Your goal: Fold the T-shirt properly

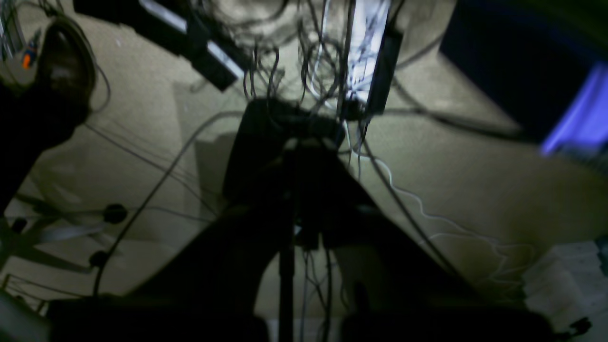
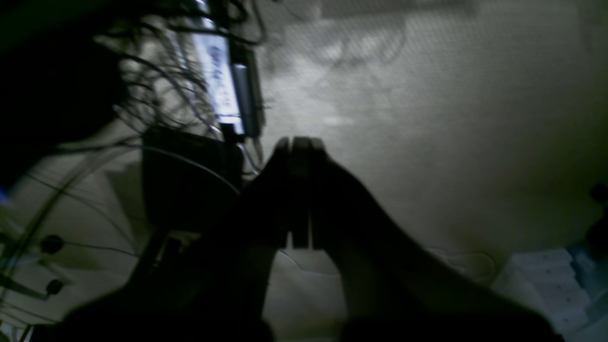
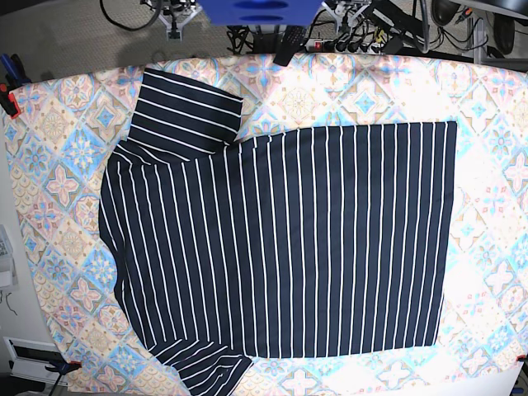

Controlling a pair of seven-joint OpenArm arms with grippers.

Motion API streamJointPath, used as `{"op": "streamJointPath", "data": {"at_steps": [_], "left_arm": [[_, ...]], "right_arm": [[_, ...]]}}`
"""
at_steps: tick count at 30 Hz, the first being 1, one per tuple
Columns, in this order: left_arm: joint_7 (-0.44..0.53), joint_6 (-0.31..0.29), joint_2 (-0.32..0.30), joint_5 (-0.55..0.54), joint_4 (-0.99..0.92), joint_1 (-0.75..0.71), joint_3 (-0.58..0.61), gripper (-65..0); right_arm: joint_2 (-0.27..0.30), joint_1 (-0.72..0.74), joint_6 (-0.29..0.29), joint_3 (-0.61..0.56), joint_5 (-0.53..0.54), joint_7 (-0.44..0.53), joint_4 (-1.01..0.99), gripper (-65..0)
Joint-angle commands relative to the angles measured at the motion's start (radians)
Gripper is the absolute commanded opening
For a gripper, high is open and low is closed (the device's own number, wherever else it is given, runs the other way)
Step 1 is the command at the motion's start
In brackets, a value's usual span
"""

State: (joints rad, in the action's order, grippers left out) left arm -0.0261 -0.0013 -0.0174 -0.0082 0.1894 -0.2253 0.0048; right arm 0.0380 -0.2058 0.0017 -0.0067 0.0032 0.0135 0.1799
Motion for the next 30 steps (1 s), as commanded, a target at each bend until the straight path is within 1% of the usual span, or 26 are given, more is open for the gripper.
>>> {"op": "streamJointPath", "data": {"at_steps": [1,3,6,8,11,13,16,19,21,25,26,30], "left_arm": [[-0.001,0.005,-0.017,-0.002,0.022,-0.026,0.001,-65.0],[-0.001,0.005,-0.023,-0.002,0.065,-0.061,0.001,-65.0],[-0.001,0.005,-0.045,0.0,0.134,-0.11,0.001,-65.0],[-0.001,0.007,-0.045,0.0,0.175,-0.139,0.001,-65.0],[-0.001,0.007,-0.074,-0.009,0.227,-0.184,0.001,-65.0],[-0.001,0.007,-0.08,-0.011,0.278,-0.219,-0.002,-65.0],[-0.001,0.007,-0.109,-0.011,0.384,-0.282,-0.004,-65.0],[-0.001,0.008,-0.112,-0.011,0.493,-0.351,-0.006,-65.0],[-0.002,0.008,-0.132,-0.011,0.563,-0.397,-0.006,-65.0],[-0.002,0.008,-0.138,-0.013,0.712,-0.484,-0.007,-65.0],[-0.002,0.008,-0.138,-0.013,0.755,-0.507,-0.007,-65.0],[-0.002,0.01,-0.14,-0.013,0.928,-0.598,-0.009,-65.0]], "right_arm": [[0.009,-0.025,-0.002,0.0,0.001,0.012,0.014,-65.0],[0.024,-0.051,-0.002,0.0,0.001,0.029,0.045,-65.0],[0.026,-0.102,-0.002,0.0,0.001,0.035,0.086,-65.0],[0.033,-0.129,-0.002,0.0,0.001,0.035,0.12,-65.0],[0.04,-0.177,-0.002,0.006,0.001,0.035,0.178,-65.0],[0.052,-0.211,-0.002,0.007,0.002,0.035,0.22,-65.0],[0.059,-0.254,-0.004,0.007,0.002,0.035,0.278,-65.0],[0.069,-0.295,-0.007,0.009,0.002,0.035,0.344,-65.0],[0.084,-0.327,-0.009,0.009,0.004,0.035,0.393,-65.0],[0.092,-0.398,-0.009,0.011,0.004,0.035,0.533,-65.0],[0.092,-0.418,-0.009,0.024,0.004,0.035,0.57,-65.0],[0.084,-0.482,-0.009,0.149,0.004,0.035,0.706,-65.0]]}}
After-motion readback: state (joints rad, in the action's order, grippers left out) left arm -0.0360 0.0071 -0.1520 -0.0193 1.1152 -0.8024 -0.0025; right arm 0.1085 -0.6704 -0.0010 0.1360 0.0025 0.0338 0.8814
